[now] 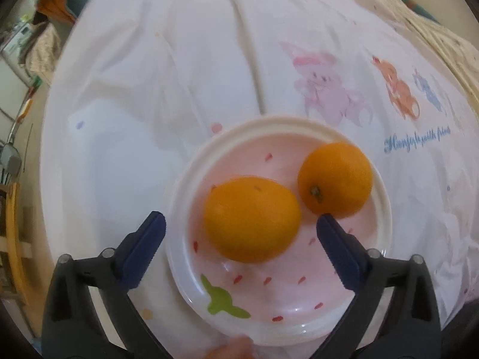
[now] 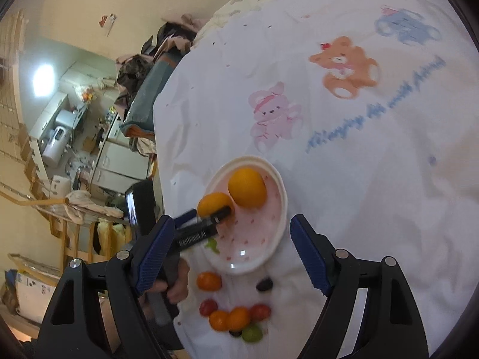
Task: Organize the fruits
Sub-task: 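Lower the large orange into the pink plate and open the left gripper, then grasp a small orange from the fruit cluster with the left gripper, then grasp another orange with the right gripper while the left gripper holds its orange, then release the orange into the pink plate while the left gripper carries its orange, then lower the small orange into the pink plate and open the left gripper, then withdraw both open grippers from the plate toward the remaining fruits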
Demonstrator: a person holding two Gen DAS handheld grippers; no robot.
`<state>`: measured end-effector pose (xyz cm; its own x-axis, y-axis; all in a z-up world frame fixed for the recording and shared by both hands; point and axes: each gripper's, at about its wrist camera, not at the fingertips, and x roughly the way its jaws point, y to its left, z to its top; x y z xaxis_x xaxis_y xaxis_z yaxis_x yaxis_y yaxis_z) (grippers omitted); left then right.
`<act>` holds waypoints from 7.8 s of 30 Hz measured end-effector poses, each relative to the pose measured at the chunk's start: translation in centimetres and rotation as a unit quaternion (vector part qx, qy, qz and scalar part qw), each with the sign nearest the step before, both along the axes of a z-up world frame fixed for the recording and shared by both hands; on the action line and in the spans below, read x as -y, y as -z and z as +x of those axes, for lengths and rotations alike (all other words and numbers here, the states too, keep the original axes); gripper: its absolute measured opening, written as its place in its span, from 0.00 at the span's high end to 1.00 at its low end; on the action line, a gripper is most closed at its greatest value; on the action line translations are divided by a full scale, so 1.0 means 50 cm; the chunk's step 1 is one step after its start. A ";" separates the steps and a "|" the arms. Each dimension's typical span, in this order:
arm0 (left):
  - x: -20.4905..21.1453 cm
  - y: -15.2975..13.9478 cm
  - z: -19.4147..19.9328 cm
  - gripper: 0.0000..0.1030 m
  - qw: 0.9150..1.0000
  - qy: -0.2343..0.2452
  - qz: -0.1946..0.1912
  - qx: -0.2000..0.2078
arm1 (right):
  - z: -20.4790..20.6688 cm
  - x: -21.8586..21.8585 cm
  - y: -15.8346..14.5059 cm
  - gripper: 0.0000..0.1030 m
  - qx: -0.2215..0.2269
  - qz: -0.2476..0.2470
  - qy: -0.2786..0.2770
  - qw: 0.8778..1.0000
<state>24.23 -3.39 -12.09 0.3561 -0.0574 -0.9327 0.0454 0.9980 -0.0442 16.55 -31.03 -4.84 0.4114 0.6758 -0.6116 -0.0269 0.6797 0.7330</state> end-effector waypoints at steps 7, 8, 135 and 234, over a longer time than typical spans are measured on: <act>-0.031 -0.059 -0.023 0.03 0.999 -0.030 -0.024 0.023 | -0.076 0.025 -0.005 0.20 0.002 0.001 0.018 1.000; -0.038 -0.075 -0.031 0.03 0.999 -0.033 -0.028 0.028 | -0.086 0.025 -0.004 0.20 0.003 0.000 0.019 1.000; -0.115 -0.122 -0.275 0.67 0.994 -0.095 -0.048 0.016 | -0.091 -0.123 0.024 0.67 -0.052 -0.068 -0.064 0.994; -0.103 -0.200 -0.179 0.17 0.993 -0.032 -0.046 0.103 | -0.024 -0.094 -0.009 0.23 0.040 -0.074 -0.034 0.996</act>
